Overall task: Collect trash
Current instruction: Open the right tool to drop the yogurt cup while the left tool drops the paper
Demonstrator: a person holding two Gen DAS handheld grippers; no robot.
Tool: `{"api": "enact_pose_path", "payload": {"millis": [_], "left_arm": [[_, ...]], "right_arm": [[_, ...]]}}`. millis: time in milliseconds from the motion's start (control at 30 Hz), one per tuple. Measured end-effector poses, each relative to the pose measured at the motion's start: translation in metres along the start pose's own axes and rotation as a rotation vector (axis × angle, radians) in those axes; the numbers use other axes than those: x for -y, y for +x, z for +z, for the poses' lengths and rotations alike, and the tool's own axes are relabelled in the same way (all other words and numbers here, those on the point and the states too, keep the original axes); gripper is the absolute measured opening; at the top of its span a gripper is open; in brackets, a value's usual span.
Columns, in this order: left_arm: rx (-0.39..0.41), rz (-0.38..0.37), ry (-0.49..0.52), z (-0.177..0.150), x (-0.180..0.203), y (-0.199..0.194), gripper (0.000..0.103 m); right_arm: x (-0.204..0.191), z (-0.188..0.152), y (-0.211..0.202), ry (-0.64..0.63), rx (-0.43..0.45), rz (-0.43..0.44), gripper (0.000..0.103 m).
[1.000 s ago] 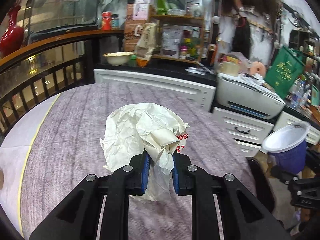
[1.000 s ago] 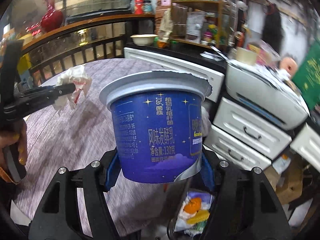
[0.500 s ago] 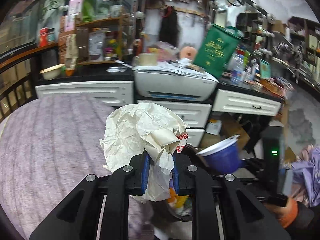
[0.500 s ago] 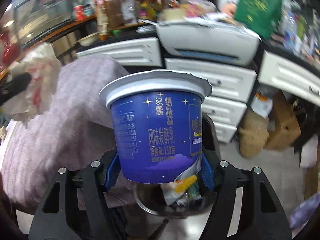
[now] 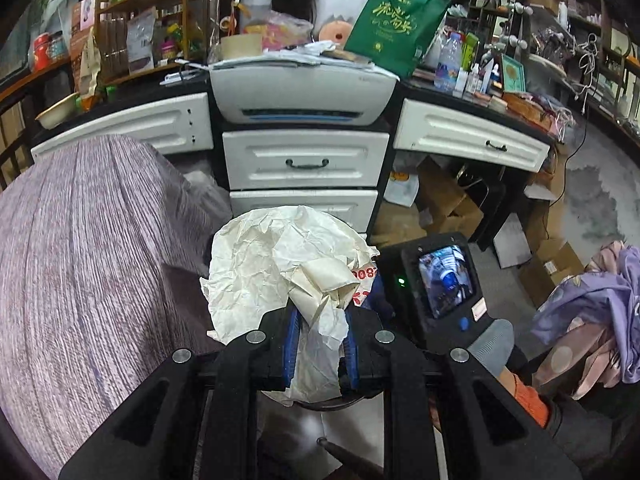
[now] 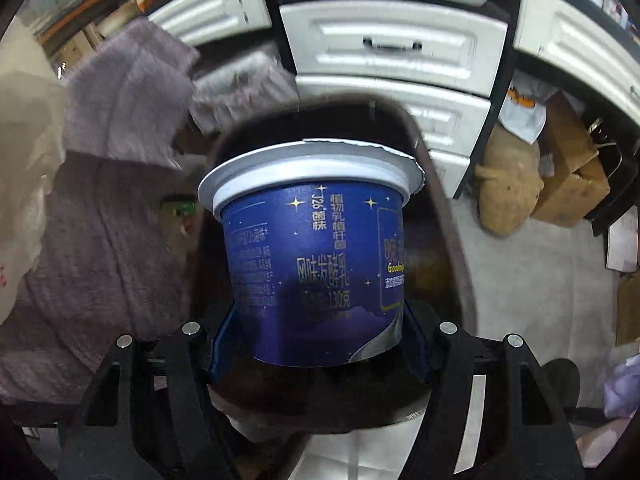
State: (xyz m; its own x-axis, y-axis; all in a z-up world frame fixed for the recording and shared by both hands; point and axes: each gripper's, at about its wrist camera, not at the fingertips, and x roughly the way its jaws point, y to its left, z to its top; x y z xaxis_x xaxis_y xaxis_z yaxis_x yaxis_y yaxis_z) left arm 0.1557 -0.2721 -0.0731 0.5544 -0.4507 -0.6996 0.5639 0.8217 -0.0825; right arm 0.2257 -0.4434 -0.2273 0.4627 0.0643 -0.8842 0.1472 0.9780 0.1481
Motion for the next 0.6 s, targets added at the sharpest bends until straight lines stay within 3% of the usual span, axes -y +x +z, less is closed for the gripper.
{"api": "enact_pose_path", "payload": {"millis": [300,533,600], "left_arm": [[-0.044,0.008,-0.005,-0.017,0.000,0.007,0.019],[-0.055,0.011,-0.011,-0.021,-0.002,0.010,0.019],[-0.057,0.011,-0.011,-0.021,-0.003,0.011,0.019]], "right_arm": [[0.000,-0.006,0.048,0.012,-0.122,-0.019,0.066],[-0.003,-0.006,0.057,0.009,-0.140,-0.030,0.066],[-0.004,-0.005,0.057,0.006,-0.141,-0.039,0.071]]}}
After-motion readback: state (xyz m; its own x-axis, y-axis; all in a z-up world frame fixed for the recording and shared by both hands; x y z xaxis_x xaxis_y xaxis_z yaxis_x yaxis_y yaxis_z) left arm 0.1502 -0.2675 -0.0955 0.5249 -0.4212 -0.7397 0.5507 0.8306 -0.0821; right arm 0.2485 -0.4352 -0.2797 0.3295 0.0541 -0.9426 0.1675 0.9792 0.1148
